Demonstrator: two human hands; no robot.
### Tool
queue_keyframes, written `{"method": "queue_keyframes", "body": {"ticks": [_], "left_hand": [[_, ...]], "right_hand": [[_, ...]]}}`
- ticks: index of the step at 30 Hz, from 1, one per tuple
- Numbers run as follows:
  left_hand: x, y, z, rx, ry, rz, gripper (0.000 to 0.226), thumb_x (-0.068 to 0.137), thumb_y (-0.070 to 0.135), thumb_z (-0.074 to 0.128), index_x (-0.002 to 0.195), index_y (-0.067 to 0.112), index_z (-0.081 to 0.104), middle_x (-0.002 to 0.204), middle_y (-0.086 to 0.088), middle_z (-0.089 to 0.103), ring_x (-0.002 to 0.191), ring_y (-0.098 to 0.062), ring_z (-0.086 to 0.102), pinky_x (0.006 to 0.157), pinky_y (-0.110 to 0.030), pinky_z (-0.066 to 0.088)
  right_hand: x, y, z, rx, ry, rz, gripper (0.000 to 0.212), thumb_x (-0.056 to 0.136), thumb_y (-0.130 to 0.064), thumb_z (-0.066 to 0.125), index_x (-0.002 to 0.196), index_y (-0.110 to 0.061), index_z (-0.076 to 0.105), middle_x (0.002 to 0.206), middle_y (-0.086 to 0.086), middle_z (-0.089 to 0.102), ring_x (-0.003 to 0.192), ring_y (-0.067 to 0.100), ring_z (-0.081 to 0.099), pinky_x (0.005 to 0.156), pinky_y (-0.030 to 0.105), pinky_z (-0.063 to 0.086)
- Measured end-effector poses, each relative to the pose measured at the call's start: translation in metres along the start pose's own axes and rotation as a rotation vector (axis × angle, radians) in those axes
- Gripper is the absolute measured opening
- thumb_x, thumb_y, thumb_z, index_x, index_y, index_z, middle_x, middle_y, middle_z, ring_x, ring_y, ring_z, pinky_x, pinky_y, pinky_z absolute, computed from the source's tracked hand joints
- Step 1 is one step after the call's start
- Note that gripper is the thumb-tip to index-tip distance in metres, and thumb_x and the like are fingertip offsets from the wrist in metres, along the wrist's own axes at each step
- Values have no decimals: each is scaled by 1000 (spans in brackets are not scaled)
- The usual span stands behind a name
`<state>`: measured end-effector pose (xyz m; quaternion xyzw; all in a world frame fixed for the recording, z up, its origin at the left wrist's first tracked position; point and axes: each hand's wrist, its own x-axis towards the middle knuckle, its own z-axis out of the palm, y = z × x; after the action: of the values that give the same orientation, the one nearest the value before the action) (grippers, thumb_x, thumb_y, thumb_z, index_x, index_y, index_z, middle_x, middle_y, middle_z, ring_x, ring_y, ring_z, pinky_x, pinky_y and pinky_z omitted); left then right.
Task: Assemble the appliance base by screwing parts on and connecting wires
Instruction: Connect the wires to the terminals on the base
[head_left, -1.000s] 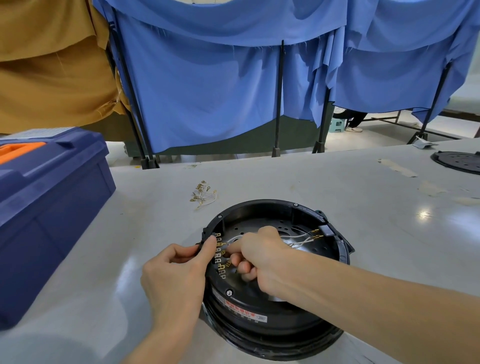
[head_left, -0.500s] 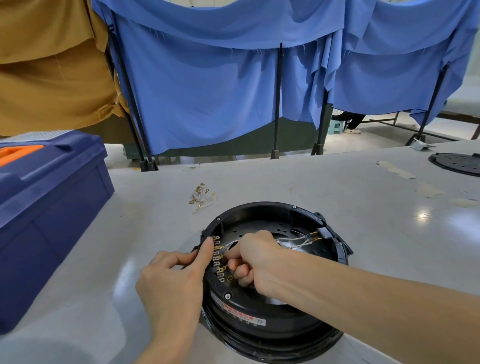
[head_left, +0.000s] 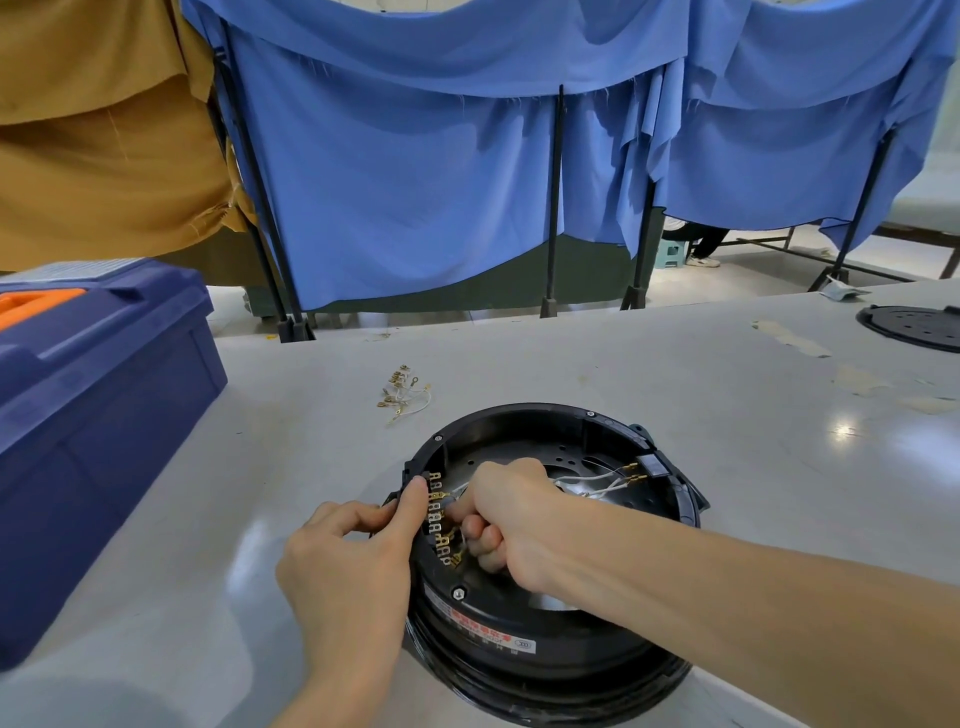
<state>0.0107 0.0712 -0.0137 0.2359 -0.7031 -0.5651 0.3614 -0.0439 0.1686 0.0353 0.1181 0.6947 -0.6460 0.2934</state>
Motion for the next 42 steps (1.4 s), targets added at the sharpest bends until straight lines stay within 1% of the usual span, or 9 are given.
{"method": "queue_keyframes", "body": {"ticks": [7, 10, 14, 22, 28, 33, 36, 38, 42], "left_hand": [[0, 1, 1, -13, -14, -25, 30, 69, 35, 85, 47, 23, 68, 67, 5, 68, 74, -13, 62, 75, -35, 46], [1, 0, 0, -10, -13, -39, 29, 68, 35, 86, 49, 21, 68, 67, 5, 69, 74, -19, 64, 77, -38, 50], [3, -2, -1, -14, -16, -45, 31, 66, 37, 87, 48, 21, 68, 64, 5, 69, 70, -15, 62, 71, -33, 45], [3, -1, 0, -18, -14, -38, 28, 68, 35, 86, 51, 20, 69, 67, 6, 68, 72, -14, 62, 69, -31, 44], [4, 0, -4, 2, -33, -19, 28, 66, 39, 86, 52, 20, 70, 67, 6, 68, 73, -6, 61, 66, -22, 39], [3, 2, -7, 11, -52, -20, 28, 66, 40, 86, 51, 22, 71, 67, 4, 67, 73, -14, 62, 67, -29, 40], [-1, 4, -13, 24, -81, -5, 20, 68, 39, 85, 57, 27, 73, 73, 6, 68, 77, -12, 63, 68, -27, 42], [-6, 6, -18, 12, -98, 0, 14, 65, 38, 86, 63, 30, 76, 76, 11, 70, 80, -8, 65, 73, -24, 47], [-12, 9, -22, 32, -76, -3, 18, 57, 40, 89, 62, 30, 76, 73, 14, 72, 81, -16, 67, 79, -32, 50]], "right_hand": [[1, 0, 1, -70, -22, -11, 28, 93, 1, 41, 66, -4, 49, 51, 7, 39, 23, 8, 25, 31, 10, 20], [2, -1, -2, -106, -36, -9, 27, 91, 2, 40, 67, -4, 50, 47, 6, 39, 25, 9, 25, 32, 11, 19], [2, 3, -4, -87, -92, 4, 30, 95, -1, 43, 67, -7, 49, 50, 5, 40, 28, 8, 26, 31, 13, 19], [6, 3, 4, -115, -13, -43, 17, 91, 2, 41, 79, -5, 51, 55, 7, 43, 23, 7, 27, 31, 10, 21], [0, 5, -6, -107, -94, -9, 30, 96, -3, 48, 66, -7, 48, 52, 5, 43, 28, 8, 28, 31, 13, 21], [-10, 5, -21, -132, -136, -24, 28, 97, -5, 54, 70, -6, 49, 51, 5, 41, 27, 7, 27, 29, 14, 19], [-11, 8, -23, -211, -163, -40, 33, 97, -4, 55, 65, -6, 46, 44, 3, 41, 25, 7, 27, 29, 12, 19], [-12, 8, -21, -214, -186, -49, 36, 97, -6, 55, 63, -7, 45, 41, 2, 41, 24, 6, 27, 28, 11, 19], [-11, 8, -19, -223, -222, -56, 37, 98, -6, 54, 62, -7, 44, 38, 1, 40, 24, 6, 26, 27, 12, 18]]}}
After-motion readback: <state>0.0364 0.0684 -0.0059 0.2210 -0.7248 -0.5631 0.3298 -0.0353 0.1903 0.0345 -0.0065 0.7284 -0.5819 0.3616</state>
